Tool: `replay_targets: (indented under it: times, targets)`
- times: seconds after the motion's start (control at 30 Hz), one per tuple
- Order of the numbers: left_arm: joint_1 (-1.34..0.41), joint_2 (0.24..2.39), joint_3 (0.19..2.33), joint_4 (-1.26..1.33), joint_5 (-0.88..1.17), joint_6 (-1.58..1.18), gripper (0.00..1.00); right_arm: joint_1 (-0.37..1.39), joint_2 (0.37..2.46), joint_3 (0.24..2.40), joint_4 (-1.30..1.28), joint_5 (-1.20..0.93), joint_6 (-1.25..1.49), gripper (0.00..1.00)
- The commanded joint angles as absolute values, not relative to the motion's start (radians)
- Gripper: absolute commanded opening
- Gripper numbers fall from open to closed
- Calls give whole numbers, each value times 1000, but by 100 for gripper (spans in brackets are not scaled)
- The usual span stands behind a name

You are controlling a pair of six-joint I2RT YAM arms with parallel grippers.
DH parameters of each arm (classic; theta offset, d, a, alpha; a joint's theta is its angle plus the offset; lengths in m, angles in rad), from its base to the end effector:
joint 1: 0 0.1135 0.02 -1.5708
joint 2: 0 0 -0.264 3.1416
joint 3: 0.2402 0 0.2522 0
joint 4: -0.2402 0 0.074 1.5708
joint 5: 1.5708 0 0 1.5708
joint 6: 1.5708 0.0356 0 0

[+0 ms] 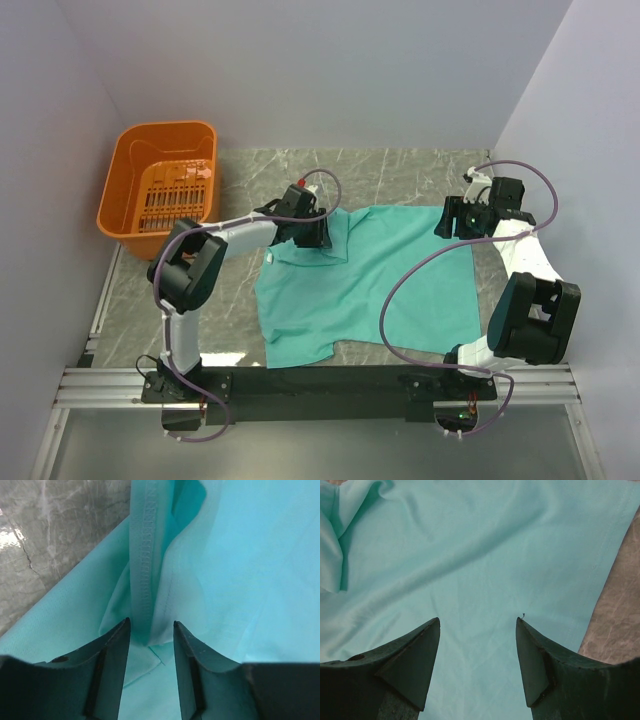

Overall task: Fold and stack the t-shirts
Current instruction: Flatten the tshirt out

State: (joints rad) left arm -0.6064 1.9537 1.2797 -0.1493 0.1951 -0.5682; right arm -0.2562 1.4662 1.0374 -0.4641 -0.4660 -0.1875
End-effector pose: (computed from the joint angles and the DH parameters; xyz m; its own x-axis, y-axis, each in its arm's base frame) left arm 0.3424 -0.2459 0.1725 -0.8671 -0.0411 -0.4965 0.2383 0.8411 -0.4857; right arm 0.3006 -0.0622 0.2464 -0.7317 0.0195 -0.6814 -0.1858 0.9560 0.2269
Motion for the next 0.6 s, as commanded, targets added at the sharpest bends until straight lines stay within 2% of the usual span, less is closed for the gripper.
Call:
replay_targets:
  times: [0.0, 0.03, 0.13, 0.17, 0.23, 0.3, 0.57]
  targets:
    - [-609, 1977, 1331, -167, 218, -551, 45, -264, 1447, 1038, -442, -476, -184, 69]
    - [-611, 1985, 1333, -170, 221, -549, 44, -264, 1445, 1039, -440, -476, -186, 69]
    - [-609, 1980, 1333, -163, 239, -545, 34, -264, 1443, 1040, -442, -474, -186, 69]
    - [-611, 1977, 1325, -157, 245, -542, 25, -264, 1445, 1040, -442, -474, -184, 69]
    - [-611, 1954, 1312, -134, 259, -538, 16, -264, 1445, 1040, -440, -474, -186, 69]
    - [-611, 1934, 1305, -123, 265, -529, 2, -265, 1443, 1040, -443, -471, -187, 69]
    - [-601, 1792, 1298, -155, 195, -440, 1, -273, 1460, 1074, -437, -430, -213, 70]
